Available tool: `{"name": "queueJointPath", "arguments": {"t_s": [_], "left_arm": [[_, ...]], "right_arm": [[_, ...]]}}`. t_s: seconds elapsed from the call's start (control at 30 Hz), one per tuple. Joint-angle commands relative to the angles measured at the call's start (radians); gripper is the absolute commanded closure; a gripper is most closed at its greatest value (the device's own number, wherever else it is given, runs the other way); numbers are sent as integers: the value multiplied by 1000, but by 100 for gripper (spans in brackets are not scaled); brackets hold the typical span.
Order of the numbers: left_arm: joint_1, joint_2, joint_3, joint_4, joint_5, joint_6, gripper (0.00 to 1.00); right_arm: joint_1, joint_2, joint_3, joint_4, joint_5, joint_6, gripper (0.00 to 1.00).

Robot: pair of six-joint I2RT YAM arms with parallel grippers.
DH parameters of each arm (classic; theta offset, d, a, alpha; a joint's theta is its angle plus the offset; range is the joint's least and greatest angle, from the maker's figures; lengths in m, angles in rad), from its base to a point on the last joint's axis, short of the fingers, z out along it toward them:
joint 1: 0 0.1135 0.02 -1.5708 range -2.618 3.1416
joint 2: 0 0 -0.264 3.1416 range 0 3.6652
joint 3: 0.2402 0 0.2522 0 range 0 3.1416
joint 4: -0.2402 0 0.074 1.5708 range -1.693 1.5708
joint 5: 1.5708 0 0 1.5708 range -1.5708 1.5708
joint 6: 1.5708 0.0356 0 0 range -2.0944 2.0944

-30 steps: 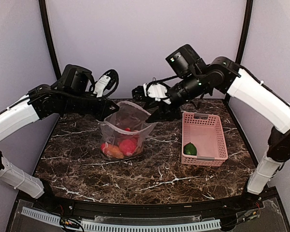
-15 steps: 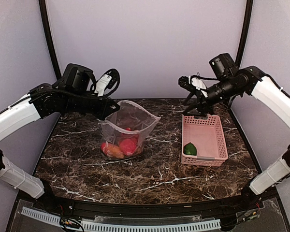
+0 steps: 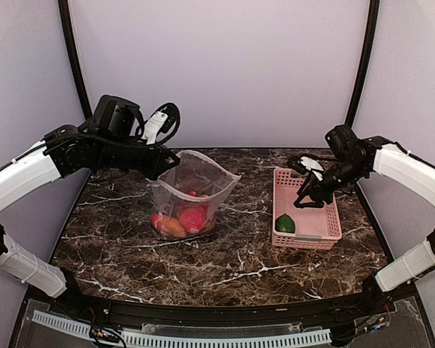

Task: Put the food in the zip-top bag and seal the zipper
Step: Pick up the fake fruit from the bin.

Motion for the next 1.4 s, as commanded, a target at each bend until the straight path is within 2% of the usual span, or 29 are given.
{"name": "queueJointPath", "arguments": {"t_s": [0.0,0.23,0.5,0.97,1.17,1.37], "left_arm": [[3,0,27,1,-2,11,99],[3,-4,25,-5,-4,12,99],[3,-4,3,-4,5,0,99],[4,5,-4,-1,12,-3,99],[4,6,-9,-1,13,-4,99],[3,6,-16,2,15,-4,99]], "right_arm": [[-8,-3,-61,82,44,33,50],[-9,75,-103,138,87,35,47],[-7,159,-120,175,65,22,43],[-6,276,-102,166,-2,13,37],[2,329,-83,147,-28,15,31],[13,368,-73,152,-10,27,32]]}}
